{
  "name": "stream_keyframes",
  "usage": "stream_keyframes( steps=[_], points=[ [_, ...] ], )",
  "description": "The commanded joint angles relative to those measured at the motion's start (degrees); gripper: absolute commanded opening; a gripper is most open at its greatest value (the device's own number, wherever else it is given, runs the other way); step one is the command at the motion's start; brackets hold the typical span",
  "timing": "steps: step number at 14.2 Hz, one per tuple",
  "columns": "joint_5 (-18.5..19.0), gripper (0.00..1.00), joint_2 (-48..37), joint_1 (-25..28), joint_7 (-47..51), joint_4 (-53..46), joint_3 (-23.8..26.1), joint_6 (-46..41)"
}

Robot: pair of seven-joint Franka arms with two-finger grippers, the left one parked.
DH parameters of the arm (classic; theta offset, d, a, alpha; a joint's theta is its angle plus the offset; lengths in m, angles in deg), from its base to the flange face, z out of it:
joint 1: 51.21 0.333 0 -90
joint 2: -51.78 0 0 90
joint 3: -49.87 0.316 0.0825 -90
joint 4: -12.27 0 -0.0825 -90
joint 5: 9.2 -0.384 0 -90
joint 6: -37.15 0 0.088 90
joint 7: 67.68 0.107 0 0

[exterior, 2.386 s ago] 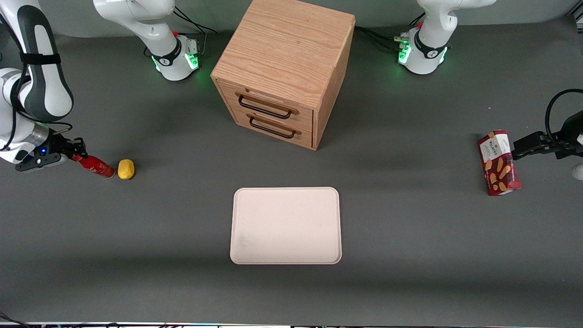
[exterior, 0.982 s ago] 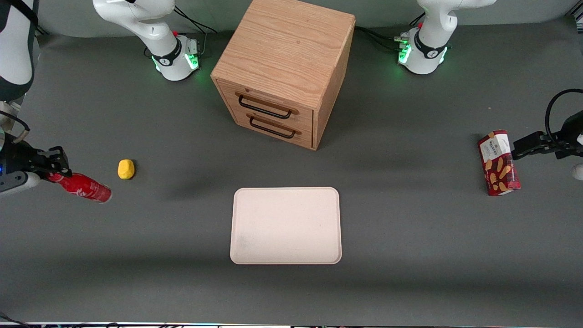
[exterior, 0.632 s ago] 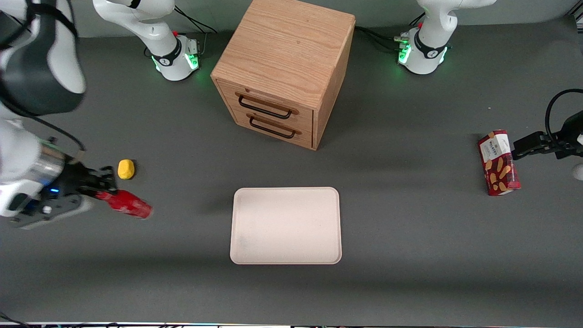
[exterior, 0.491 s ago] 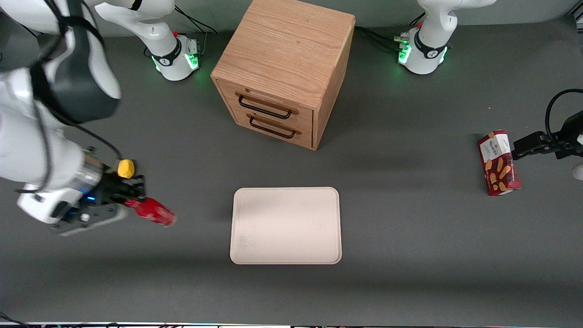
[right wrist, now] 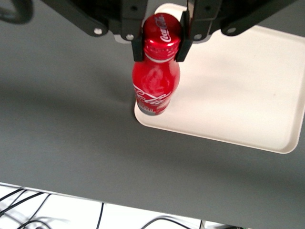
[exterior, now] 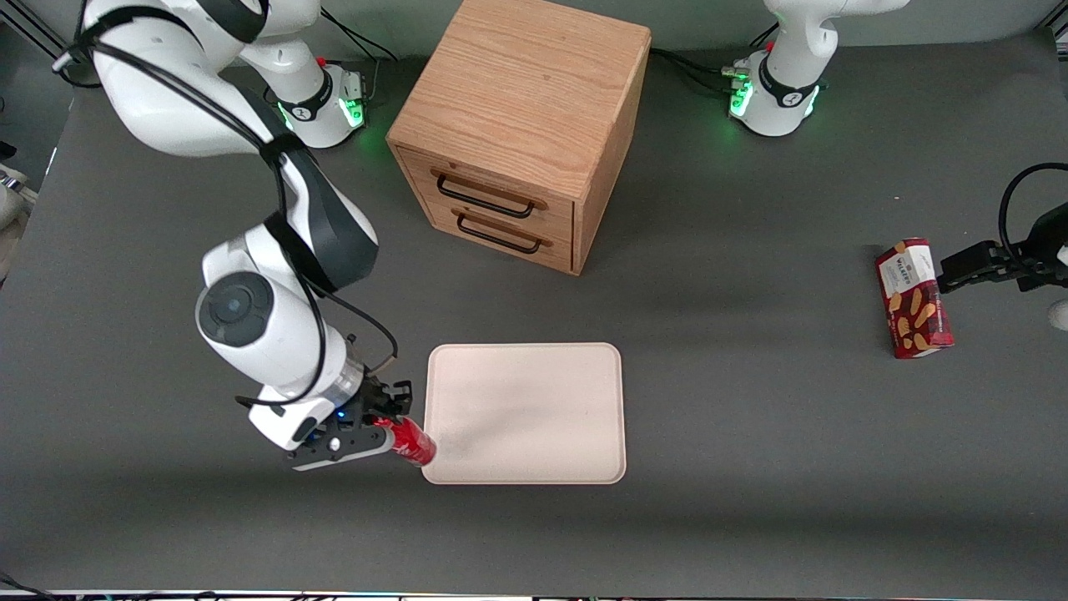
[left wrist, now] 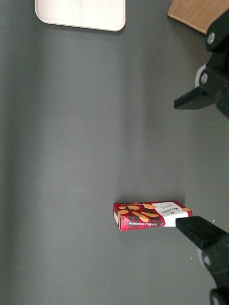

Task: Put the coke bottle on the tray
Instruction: 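Lower the bottle upright onto the tray and open the right gripper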

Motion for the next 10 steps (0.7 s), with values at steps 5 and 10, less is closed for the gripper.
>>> stream_keyframes(
  steps=[5,10],
  points=[
    [2.06,0.00,6.34,1.72,1.22,-3.42,1.35,1.98],
    [2.06,0.37,6.60,1.81,1.31,-2.89,1.18,2.07]
  ],
)
